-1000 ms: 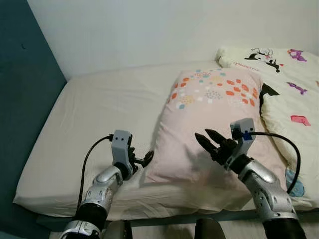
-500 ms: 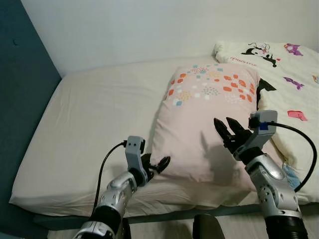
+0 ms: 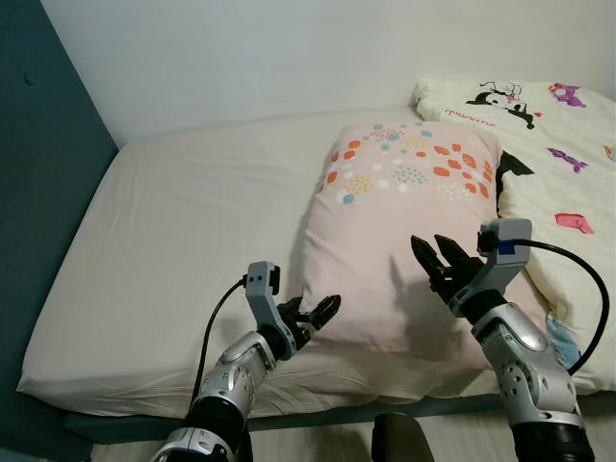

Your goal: Clean up the room

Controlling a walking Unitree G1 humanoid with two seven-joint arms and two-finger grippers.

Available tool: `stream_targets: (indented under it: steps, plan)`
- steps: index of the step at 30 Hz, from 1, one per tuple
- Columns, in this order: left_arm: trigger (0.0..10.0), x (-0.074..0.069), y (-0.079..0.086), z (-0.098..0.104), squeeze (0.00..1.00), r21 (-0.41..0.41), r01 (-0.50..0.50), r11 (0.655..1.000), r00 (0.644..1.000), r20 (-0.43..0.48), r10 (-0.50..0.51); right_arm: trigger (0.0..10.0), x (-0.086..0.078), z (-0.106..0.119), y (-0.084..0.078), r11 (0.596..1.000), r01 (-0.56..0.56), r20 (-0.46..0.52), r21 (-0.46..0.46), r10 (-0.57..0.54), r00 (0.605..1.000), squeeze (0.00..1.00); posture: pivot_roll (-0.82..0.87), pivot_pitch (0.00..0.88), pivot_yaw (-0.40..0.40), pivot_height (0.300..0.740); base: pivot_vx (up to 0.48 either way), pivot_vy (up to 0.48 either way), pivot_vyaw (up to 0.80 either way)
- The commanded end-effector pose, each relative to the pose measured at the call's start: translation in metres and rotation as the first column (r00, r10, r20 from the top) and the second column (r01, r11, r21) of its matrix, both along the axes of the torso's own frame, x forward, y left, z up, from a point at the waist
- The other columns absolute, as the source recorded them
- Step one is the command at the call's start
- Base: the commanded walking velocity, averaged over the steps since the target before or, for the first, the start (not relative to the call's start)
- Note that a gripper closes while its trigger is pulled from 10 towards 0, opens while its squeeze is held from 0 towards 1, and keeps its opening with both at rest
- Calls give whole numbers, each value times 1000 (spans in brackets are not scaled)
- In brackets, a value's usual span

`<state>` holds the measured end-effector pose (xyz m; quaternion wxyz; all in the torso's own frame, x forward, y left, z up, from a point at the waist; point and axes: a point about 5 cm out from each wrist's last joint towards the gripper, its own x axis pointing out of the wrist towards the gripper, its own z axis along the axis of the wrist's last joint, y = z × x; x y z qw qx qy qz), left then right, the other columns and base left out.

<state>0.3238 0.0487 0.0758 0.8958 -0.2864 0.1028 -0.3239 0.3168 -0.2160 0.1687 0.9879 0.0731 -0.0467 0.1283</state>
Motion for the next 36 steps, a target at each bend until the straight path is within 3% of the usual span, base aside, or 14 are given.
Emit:
stream_targets:
  steps: [1,8,9,10,11,13,14,15,16,20,36]
  plan:
    - [10000,-13,-35,-1,1000,-69,85,994,996,-27,-87,10000,-1,-2,4,1000,-15,-12,6,15,1000,0,-73,230,37,599,0,0,0]
    - [10000,-19,-49,2,1000,-46,140,989,990,-5,-141,10000,-1,-2,3,1000,-10,-17,-3,10,1000,0,-72,229,39,599,0,0,0]
    - [10000,-20,-51,1,576,-19,135,991,991,-1,-135,10000,-1,-2,2,1000,-7,-18,-5,7,1000,0,-71,229,39,599,0,0,0]
    - [10000,-19,-52,0,0,25,107,994,994,-12,-107,10000,-1,-2,2,1000,-4,-20,-4,4,1000,0,-69,228,40,599,0,0,0]
    - [10000,-17,-52,-3,0,81,69,994,997,-29,-67,10000,-1,-3,2,1000,-2,-21,-5,2,1000,0,-68,228,39,599,0,0,0]
    - [10000,-16,-52,-5,0,117,43,992,998,-40,-39,10000,0,-3,2,1000,-1,-22,-5,0,1000,0,-68,228,39,599,0,0,0]
    - [2078,-15,-50,-8,0,135,10,991,998,-59,-2,10000,0,-3,2,1000,0,-23,-4,0,1000,0,-67,229,41,599,0,0,0]
    - [2078,-15,-50,-8,0,135,10,991,998,-59,-2,10000,0,-3,2,1000,0,-23,-4,0,1000,0,-67,229,41,599,0,0,0]
    - [0,-13,-48,-9,0,136,-22,990,997,-74,32,10000,0,-3,2,1000,2,-24,-4,-2,1000,0,-68,229,40,599,0,0,0]
    - [0,-10,-44,-7,0,68,-62,996,992,-105,69,10000,0,-3,2,1000,4,-26,-6,-5,1000,0,-65,228,40,599,0,0,0]
    - [0,-12,-35,-6,0,2,-47,999,993,-105,47,10000,4,-1,0,1000,13,-22,-7,-13,1000,0,-57,216,37,599,0,0,0]
